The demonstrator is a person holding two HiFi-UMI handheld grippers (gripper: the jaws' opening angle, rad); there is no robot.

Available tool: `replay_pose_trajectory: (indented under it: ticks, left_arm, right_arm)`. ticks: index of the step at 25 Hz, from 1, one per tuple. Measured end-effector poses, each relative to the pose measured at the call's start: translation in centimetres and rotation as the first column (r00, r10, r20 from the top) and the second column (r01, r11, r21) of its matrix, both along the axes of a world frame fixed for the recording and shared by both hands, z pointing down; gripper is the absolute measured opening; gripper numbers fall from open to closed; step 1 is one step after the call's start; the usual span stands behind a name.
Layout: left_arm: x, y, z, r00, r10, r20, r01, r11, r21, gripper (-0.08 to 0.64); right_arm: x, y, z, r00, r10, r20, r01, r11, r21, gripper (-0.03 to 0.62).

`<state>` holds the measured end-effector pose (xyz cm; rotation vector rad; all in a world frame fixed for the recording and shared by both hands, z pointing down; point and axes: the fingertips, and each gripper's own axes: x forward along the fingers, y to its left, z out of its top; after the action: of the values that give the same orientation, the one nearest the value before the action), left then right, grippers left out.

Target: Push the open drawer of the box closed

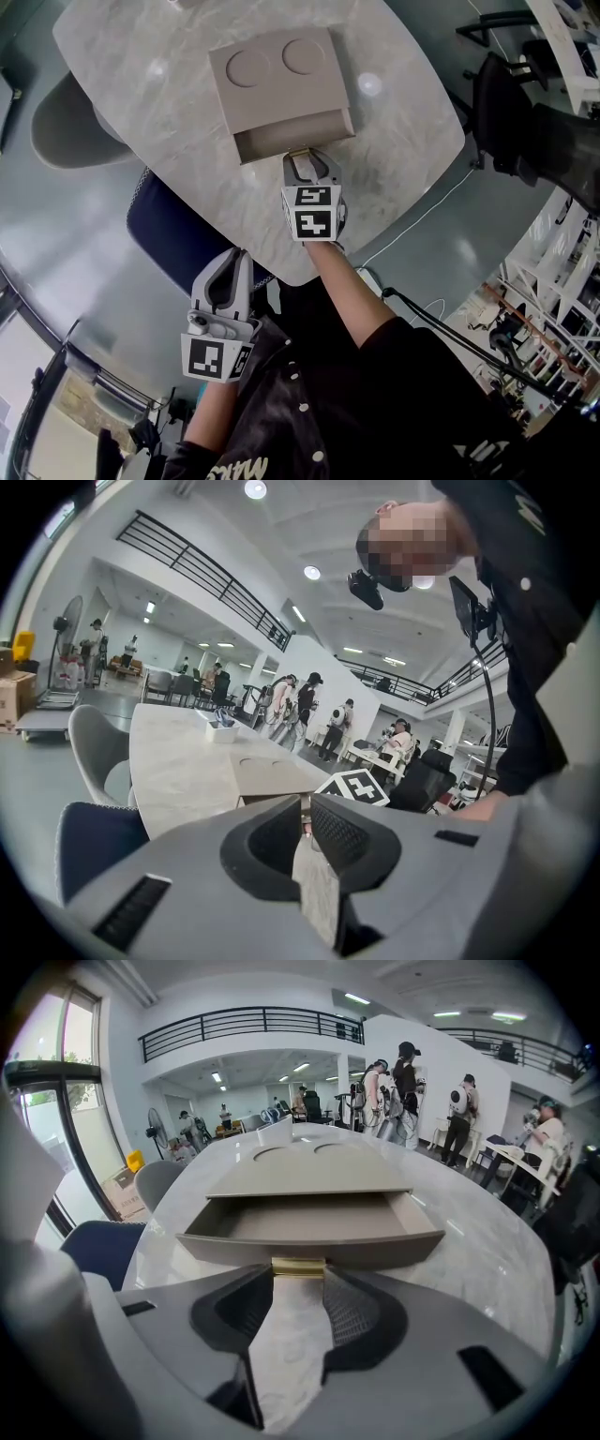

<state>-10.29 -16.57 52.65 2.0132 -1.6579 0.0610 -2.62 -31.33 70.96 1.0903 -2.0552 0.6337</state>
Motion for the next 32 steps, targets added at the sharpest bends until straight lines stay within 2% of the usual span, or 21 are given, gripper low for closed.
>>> replay_pose_trajectory:
  ticks: [13,32]
  left_arm:
    - [-1.0,-0.2,0.4,1.000,-0.006,0.001,0.006,1.000,-0.012,0.041]
    - [-1.8,0.4,1.0,1.000,-0.020,0.008,0.020,0.999,-0.029,0.041]
  right_arm:
    - [-1.9,-3.6,0.1,1.000,-0.003,-0.003,0.003,1.000,0.026,0.163]
    - [-2.9,-5.7,0.0,0.999,-0.008,-0.036,0.010,0.999,0.048,0.163]
